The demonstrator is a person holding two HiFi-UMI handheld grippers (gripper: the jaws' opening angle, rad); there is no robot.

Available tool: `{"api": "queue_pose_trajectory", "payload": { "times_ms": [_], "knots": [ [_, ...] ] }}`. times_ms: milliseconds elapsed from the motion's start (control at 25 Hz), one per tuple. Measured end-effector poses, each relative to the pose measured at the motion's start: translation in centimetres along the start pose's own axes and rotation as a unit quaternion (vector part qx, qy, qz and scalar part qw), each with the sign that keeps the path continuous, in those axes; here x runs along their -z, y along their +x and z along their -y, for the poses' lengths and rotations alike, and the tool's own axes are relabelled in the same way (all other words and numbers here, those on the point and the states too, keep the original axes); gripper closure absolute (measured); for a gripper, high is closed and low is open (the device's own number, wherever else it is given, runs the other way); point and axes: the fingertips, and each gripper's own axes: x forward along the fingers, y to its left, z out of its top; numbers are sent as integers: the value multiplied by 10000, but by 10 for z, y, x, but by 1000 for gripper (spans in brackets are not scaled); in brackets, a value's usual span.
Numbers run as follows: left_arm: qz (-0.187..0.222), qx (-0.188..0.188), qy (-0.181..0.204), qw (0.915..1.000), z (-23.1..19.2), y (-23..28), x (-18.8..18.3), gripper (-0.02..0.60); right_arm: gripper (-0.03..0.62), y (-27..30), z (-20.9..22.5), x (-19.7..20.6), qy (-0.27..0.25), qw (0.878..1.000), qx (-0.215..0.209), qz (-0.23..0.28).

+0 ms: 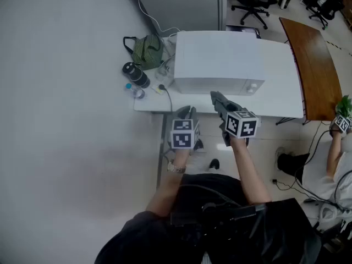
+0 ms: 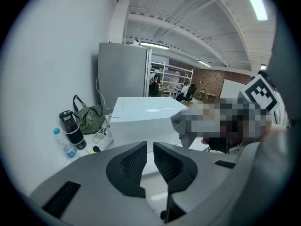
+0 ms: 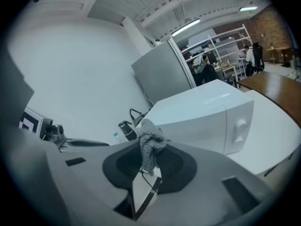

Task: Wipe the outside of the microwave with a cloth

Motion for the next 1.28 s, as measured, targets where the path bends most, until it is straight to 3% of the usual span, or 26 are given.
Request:
{"api": "queue_pose_trajectory", "payload": {
  "times_ms": [160,440,600,840,1000,1160,1280],
  "knots": [
    [96,-38,-121,9999,-29,31,-25,534,528,31,20,-39,-64,9998,197,15],
    [242,58,-225,9994,-71,82,-80,534,528,137,-8,-135,-599,9981,-43,-151],
    [187,188,-261,9993,-78,98,-87,534,523,229,-26,-172,-664,9951,-291,-667],
    [107,-85,-498,9987,-113,106,-86,534,525,336,-11,-168,-883,9802,-79,-1768],
    [167,-297,-535,9980,-128,112,-95,534,533,352,22,-163,-1193,9684,132,-2186],
    [226,-221,-556,9979,-122,130,-111,534,533,332,70,-179,-1625,9561,506,-2385],
    [243,-47,-506,9984,-107,145,-121,534,532,302,128,-193,-1467,9579,801,-2334]
  ]
}}
